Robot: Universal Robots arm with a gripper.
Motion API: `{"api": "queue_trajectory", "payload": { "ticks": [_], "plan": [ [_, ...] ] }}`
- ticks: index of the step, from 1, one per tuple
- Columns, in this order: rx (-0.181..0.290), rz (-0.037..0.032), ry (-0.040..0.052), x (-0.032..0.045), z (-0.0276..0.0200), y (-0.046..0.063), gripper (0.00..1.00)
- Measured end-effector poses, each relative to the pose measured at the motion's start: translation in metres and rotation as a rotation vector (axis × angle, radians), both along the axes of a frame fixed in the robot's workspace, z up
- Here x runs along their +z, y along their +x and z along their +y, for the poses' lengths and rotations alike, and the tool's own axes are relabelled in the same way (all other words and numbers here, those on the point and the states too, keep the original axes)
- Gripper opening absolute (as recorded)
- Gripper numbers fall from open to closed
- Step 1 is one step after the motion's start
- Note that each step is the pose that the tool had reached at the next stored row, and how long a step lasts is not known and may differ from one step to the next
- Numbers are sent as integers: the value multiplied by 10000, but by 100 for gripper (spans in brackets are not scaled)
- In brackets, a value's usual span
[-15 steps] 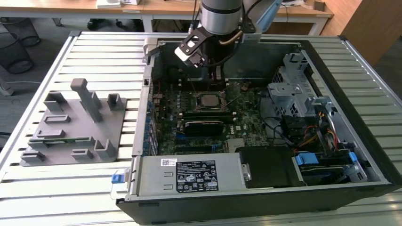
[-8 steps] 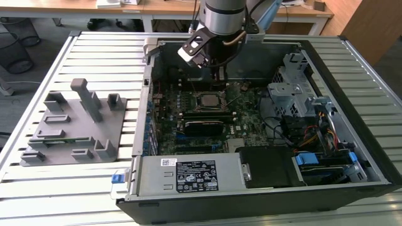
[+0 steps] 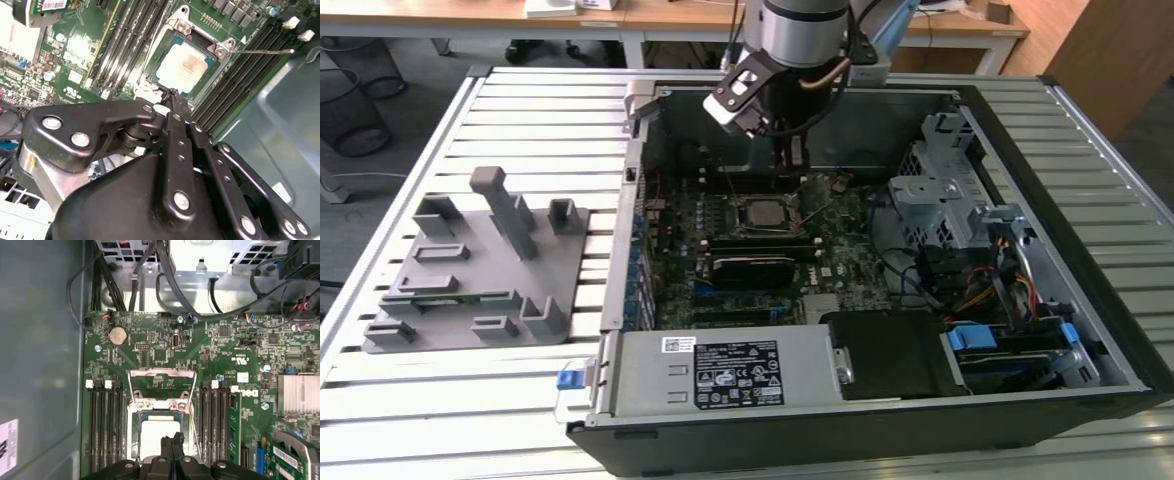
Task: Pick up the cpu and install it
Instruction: 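Close the cpu cover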
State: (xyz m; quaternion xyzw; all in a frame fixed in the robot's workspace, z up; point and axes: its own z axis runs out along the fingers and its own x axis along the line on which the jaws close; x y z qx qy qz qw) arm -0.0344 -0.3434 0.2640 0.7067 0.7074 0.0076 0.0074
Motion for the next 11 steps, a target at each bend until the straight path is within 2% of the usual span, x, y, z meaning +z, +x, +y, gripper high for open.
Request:
{"api": "queue_trajectory", "payload": {
  "ticks": [4, 11],
  "plan": [
    [1, 1, 0, 44, 0, 15, 11],
    [0, 19, 0, 47, 0, 135, 11]
  ]
}}
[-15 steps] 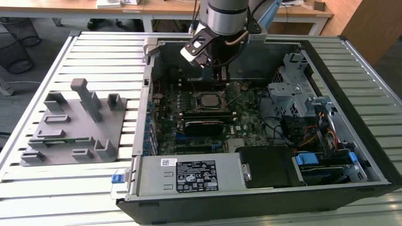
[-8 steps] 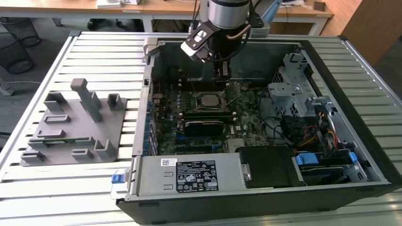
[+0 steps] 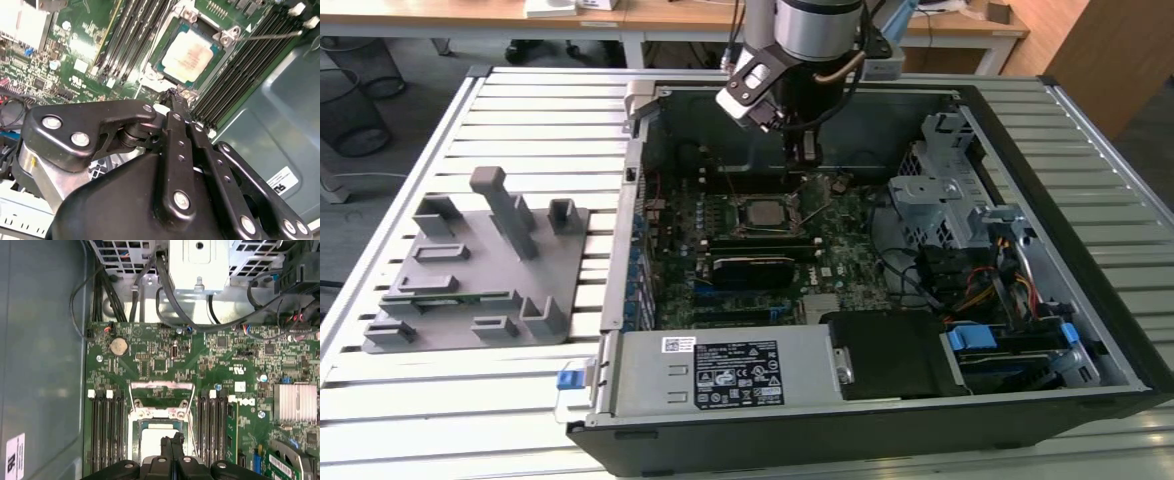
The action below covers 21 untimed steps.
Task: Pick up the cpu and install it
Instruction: 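Close the cpu cover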
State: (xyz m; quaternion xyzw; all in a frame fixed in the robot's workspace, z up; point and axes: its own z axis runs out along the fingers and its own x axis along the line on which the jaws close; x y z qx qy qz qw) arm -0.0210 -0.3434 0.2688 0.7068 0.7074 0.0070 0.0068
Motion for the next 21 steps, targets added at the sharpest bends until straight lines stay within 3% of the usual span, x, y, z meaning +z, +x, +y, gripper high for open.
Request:
{"api": "queue_trajectory", "payload": {
  "ticks": [21],
  "plan": [
    [0, 15, -1, 0, 0, 343, 11]
  ]
}}
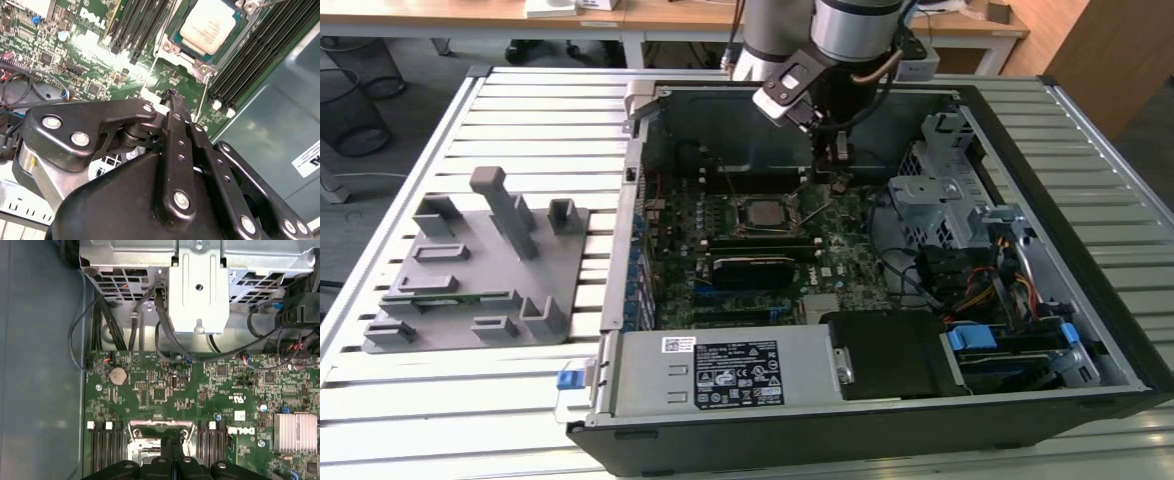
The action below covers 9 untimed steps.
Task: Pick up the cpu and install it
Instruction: 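Close the cpu cover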
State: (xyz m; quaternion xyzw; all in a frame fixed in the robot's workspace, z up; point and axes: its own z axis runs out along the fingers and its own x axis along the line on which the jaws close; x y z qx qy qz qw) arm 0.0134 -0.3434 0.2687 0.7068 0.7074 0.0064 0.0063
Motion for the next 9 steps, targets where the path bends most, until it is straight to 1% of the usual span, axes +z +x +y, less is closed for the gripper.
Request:
{"api": "queue_trajectory", "payload": {
  "ticks": [9],
  "plan": [
    [1, 0, 1, -13, 1, 107, 11]
  ]
}}
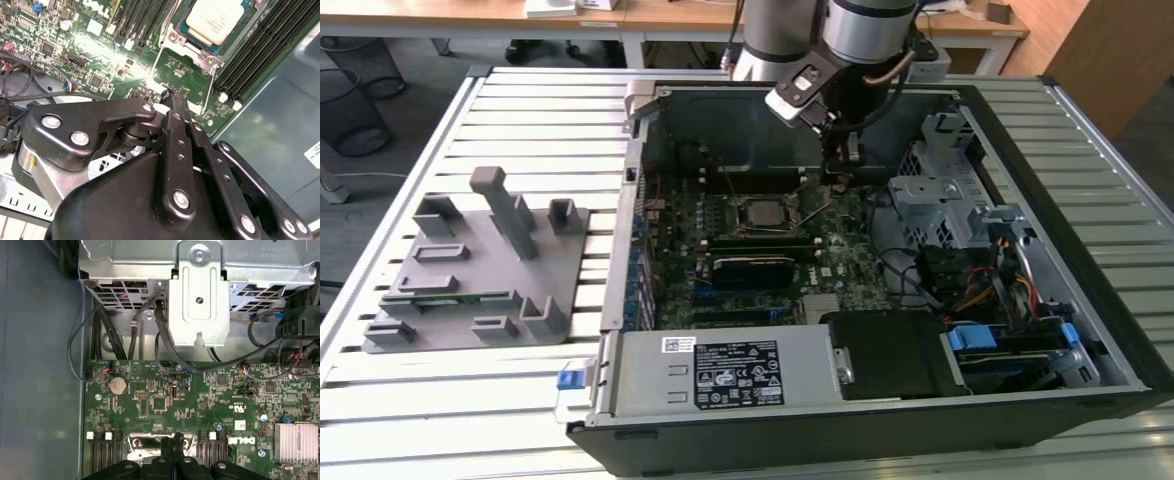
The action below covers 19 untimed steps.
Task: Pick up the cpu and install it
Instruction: 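Close the cpu cover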
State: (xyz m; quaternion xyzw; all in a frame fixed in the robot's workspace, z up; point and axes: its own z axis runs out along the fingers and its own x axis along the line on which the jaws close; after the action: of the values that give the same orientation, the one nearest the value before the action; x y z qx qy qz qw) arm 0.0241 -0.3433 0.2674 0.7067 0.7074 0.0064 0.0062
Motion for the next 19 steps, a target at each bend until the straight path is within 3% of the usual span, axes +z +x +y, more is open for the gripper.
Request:
{"api": "queue_trajectory", "payload": {
  "ticks": [11, 19],
  "plan": [
    [0, 0, -1, -24, 6, 120, 11],
    [-1, 0, 0, -57, 36, 196, 11]
  ]
}}
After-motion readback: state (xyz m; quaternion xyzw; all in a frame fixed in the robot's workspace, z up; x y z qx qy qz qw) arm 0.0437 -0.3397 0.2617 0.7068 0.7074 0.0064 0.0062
